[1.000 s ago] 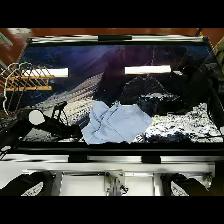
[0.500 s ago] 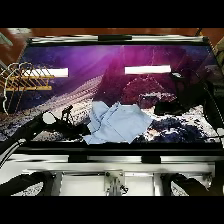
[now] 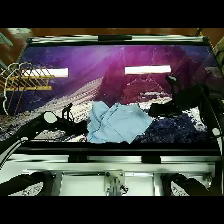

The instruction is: Fold the shirts.

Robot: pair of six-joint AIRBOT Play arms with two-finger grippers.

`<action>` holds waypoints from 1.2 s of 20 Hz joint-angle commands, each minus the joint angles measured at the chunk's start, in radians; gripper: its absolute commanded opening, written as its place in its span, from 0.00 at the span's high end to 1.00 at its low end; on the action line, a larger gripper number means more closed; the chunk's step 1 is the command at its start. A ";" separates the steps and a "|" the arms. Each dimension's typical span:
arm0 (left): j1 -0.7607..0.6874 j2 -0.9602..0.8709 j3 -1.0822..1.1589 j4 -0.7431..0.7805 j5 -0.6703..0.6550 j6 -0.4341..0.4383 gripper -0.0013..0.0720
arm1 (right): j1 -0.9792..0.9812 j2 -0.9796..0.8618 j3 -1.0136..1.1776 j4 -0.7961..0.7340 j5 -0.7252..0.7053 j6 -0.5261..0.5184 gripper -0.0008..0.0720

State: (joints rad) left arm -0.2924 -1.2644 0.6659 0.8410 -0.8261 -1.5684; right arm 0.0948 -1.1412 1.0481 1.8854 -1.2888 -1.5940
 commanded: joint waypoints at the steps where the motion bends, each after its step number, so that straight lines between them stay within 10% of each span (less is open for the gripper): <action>1: 0.001 0.021 0.023 -0.003 -0.008 0.040 0.93 | 0.000 -0.067 -0.058 0.046 0.038 -0.023 0.15; 21: 0.001 0.121 0.130 -0.003 -0.020 0.126 0.93 | -0.010 -0.354 -0.058 0.060 0.208 0.085 0.15; 24: 0.002 0.121 0.133 -0.003 -0.019 0.130 0.93 | -0.008 -0.365 -0.053 0.111 0.208 0.084 0.87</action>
State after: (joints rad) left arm -0.2916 -1.1442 0.7883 0.8379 -0.8467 -1.4464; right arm 0.0853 -1.4914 0.9905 1.9335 -1.0821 -1.5131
